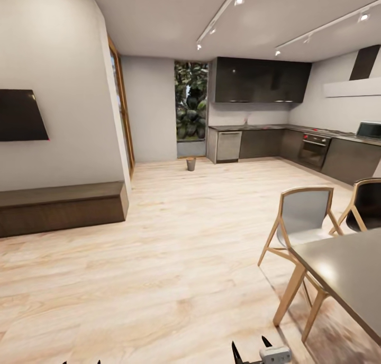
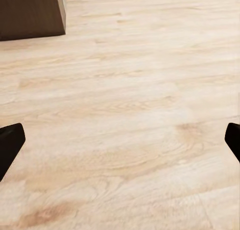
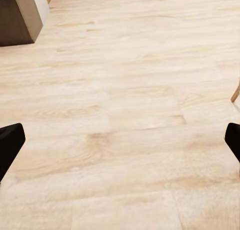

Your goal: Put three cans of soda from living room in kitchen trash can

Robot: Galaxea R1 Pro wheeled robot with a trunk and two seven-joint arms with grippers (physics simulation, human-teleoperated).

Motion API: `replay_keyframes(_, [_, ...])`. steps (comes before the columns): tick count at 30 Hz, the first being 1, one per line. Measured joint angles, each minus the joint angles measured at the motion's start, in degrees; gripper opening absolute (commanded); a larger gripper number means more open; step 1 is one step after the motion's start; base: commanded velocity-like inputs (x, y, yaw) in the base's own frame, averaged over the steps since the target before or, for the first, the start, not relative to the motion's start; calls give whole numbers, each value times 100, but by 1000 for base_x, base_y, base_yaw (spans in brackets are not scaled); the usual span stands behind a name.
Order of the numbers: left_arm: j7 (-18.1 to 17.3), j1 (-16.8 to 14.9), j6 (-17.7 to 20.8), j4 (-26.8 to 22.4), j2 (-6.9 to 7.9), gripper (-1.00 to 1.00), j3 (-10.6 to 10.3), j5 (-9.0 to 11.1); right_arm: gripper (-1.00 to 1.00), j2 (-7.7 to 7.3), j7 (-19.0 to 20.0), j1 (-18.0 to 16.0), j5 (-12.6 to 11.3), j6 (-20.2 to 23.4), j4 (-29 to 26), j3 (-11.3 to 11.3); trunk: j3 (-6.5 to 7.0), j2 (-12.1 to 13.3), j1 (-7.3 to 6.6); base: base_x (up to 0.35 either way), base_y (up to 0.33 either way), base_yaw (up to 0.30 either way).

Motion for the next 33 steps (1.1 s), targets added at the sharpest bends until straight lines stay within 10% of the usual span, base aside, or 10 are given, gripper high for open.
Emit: replay_keyframes(33, [8,3,-1,0,1,100,1,0,100,8,0,0,18,0,0,10,-10,0,0,309,13,35])
